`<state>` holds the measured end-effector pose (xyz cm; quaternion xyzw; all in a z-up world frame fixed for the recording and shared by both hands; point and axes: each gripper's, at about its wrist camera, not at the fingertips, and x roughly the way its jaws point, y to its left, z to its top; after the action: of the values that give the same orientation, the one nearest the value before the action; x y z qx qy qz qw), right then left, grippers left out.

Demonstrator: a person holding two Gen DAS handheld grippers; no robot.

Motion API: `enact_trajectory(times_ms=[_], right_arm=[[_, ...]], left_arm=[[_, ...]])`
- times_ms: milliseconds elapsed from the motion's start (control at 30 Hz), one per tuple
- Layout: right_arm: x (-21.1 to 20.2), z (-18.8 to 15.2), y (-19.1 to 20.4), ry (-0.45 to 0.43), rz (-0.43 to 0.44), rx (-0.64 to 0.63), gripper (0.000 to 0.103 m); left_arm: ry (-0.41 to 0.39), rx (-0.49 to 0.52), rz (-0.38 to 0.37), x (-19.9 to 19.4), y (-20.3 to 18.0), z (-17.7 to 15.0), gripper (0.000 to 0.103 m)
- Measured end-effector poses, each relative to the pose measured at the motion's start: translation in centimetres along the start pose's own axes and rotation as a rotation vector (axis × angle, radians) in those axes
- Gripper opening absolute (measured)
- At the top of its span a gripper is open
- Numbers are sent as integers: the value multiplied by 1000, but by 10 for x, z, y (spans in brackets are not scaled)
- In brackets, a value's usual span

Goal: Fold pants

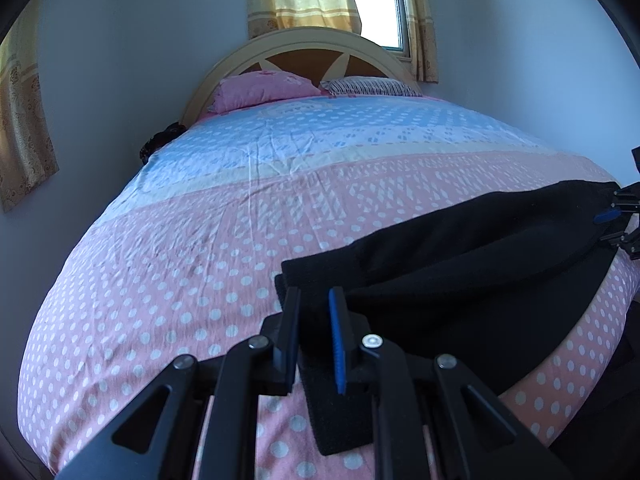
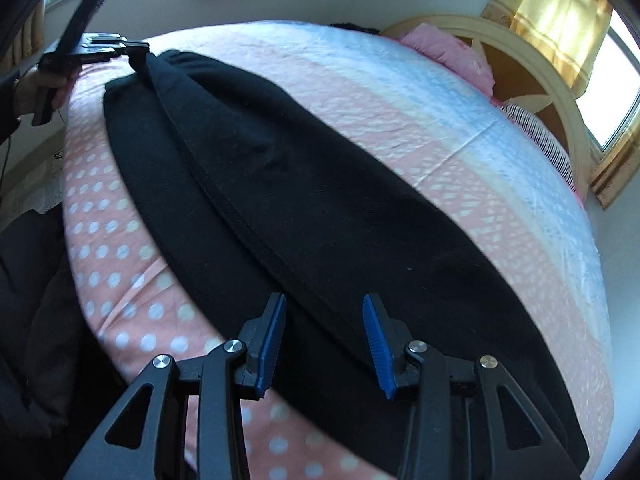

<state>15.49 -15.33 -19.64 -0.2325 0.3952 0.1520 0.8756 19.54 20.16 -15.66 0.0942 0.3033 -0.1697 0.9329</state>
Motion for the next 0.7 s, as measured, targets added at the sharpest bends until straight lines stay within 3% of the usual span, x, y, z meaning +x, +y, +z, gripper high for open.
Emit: enact_trajectory(times_ms=[133,400,567,700], right_arm=[[-1,6,1,-11,15,12,4],[-50,5,-4,-98,15,47,3],[-26,-16,14,-31,26,9,3],[-20,-19,8,-25,37,20,3]], left_arm=[[-15,10,-14,-6,0,3,15],[-75,-14,-136,-40,11,0,14],[-13,0,-159,-33,1,-28,14],[-18,-19,-169,-38,1,-36,14]])
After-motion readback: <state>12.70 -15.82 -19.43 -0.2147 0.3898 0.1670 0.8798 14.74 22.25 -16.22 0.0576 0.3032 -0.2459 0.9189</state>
